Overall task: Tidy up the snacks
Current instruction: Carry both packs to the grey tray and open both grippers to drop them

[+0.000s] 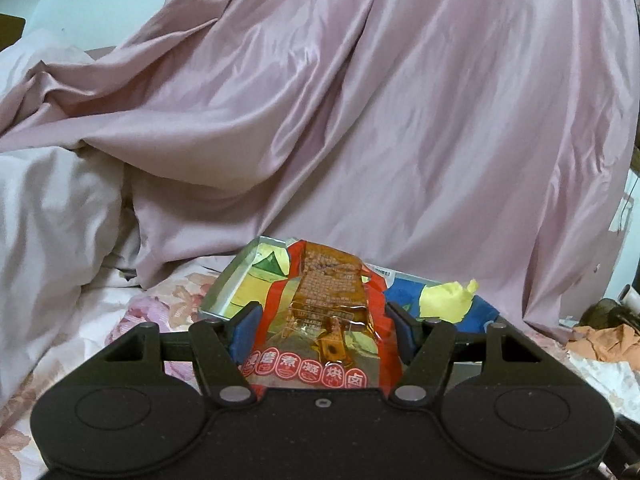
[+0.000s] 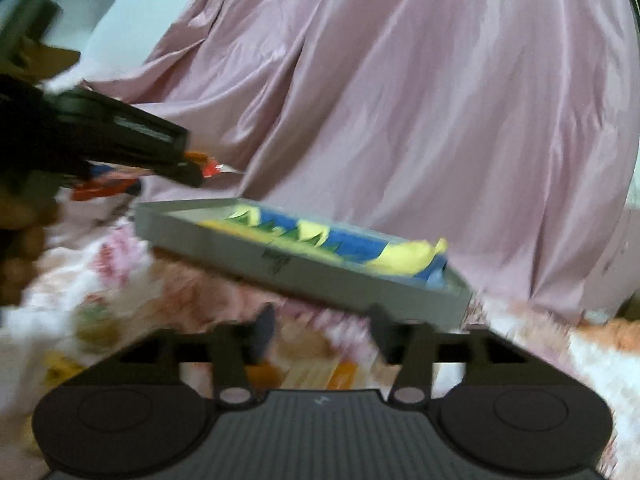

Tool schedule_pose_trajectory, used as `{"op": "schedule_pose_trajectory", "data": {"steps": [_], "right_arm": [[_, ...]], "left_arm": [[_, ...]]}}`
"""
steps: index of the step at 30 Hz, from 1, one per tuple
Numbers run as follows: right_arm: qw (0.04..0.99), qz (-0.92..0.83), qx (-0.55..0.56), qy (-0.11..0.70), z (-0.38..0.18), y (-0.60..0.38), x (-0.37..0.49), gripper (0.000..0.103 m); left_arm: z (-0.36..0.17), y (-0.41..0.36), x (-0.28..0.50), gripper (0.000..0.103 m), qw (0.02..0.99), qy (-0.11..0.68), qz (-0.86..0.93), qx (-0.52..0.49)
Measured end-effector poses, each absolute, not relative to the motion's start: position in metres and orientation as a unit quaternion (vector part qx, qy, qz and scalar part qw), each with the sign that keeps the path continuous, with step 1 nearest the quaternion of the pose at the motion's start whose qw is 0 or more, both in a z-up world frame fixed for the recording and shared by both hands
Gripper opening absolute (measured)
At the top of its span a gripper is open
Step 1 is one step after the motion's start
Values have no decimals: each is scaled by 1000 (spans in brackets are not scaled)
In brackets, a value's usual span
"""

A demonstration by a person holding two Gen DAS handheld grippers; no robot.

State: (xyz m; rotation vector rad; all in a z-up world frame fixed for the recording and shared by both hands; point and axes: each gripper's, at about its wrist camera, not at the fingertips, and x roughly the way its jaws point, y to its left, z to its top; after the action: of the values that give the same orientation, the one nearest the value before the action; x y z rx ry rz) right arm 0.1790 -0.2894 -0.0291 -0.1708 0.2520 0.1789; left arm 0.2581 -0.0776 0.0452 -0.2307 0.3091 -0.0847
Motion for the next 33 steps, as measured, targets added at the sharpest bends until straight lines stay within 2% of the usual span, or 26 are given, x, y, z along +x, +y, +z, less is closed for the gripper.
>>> {"op": "schedule_pose_trajectory", "data": {"steps": [3,7,10,13,14,15,18,22,27,33], "right_arm": [[979,99,-94,151,-31,-289,171,83],[974,87,-61,198,-38,-287,187,83],[969,73,-77,221,-49,-282,193,83],[965,62,-80,240,-59,-279,197,70],[966,60,-78,241,-61,-278,197,58],[966,54,-80,238,-62,-277,197,55],[968,56,-74,234,-63,-278,194,53],[976,49,-66,200,-50,-281,184,52],[992,42,-71,96,-20,-284,169,52],[997,42,-57,25,11,-292,212,52]], "left_arm": [[43,-78,262,68,981,151,-43,-116],[42,-79,266,68,981,151,-45,-117],[40,-83,268,68,980,153,-50,-114],[39,-85,268,68,980,155,-53,-114],[39,-86,268,68,980,156,-54,-115],[38,-87,268,68,979,157,-55,-115],[39,-90,268,68,979,157,-55,-115],[43,-94,268,68,979,156,-59,-115],[49,-100,277,68,979,156,-62,-113],[52,-110,299,68,977,166,-66,-115]]}}
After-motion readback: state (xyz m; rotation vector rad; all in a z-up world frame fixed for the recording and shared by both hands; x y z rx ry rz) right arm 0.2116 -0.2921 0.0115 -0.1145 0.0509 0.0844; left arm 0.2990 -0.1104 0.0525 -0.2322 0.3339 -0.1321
